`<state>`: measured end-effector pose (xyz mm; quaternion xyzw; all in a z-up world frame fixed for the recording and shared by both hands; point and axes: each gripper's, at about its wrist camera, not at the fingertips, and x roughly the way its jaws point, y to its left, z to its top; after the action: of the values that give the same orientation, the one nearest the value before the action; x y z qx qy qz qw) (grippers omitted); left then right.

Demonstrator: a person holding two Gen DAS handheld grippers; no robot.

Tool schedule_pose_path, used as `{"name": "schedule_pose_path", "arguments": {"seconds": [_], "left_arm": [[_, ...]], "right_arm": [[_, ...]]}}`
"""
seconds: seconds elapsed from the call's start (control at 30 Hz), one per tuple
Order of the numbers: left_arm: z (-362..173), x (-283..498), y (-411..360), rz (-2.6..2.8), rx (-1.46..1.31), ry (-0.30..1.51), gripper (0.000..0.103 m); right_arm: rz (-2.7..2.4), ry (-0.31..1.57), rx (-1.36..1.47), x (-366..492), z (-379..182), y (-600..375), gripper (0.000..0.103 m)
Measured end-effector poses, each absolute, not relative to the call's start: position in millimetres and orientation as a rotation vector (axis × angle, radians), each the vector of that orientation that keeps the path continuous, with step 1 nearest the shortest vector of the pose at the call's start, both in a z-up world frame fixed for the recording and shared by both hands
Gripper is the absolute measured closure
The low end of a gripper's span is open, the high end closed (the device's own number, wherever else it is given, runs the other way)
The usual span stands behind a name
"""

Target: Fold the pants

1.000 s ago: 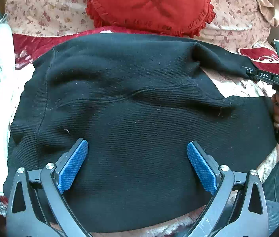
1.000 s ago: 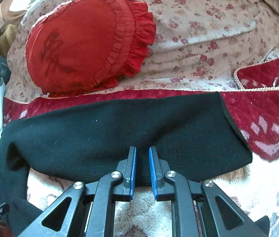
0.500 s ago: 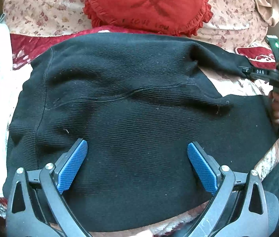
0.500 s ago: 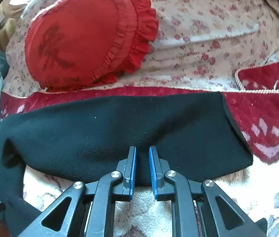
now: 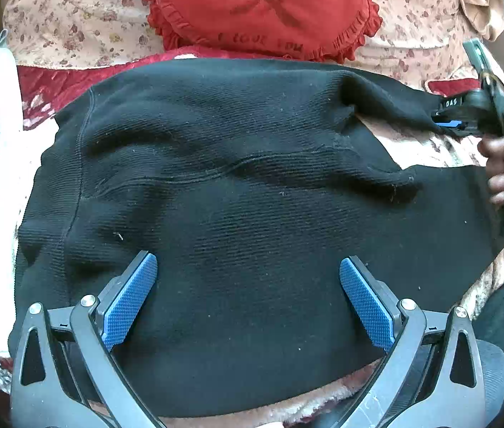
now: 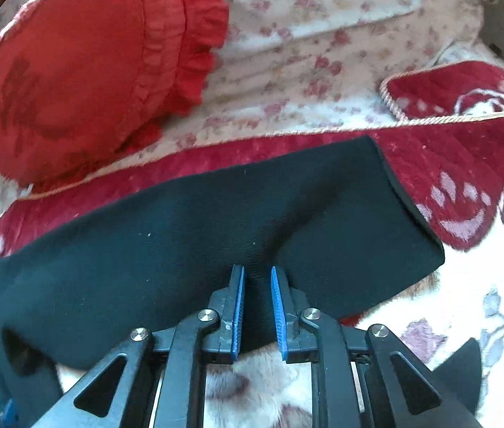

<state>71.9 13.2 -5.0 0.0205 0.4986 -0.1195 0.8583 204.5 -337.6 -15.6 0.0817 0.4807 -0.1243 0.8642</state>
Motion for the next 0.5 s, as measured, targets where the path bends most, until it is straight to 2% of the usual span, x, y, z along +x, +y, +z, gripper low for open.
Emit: {"name": "schedule_pose_path", "arguments": {"seconds": [0.5], "left_arm": [[-6.3, 66.8, 11.6, -0.226, 0.039, 1.017, 0.001]], "right_arm": [[-0.21, 0.955, 0.095, 196.2, -16.5, -335.7, 0.089]]}}
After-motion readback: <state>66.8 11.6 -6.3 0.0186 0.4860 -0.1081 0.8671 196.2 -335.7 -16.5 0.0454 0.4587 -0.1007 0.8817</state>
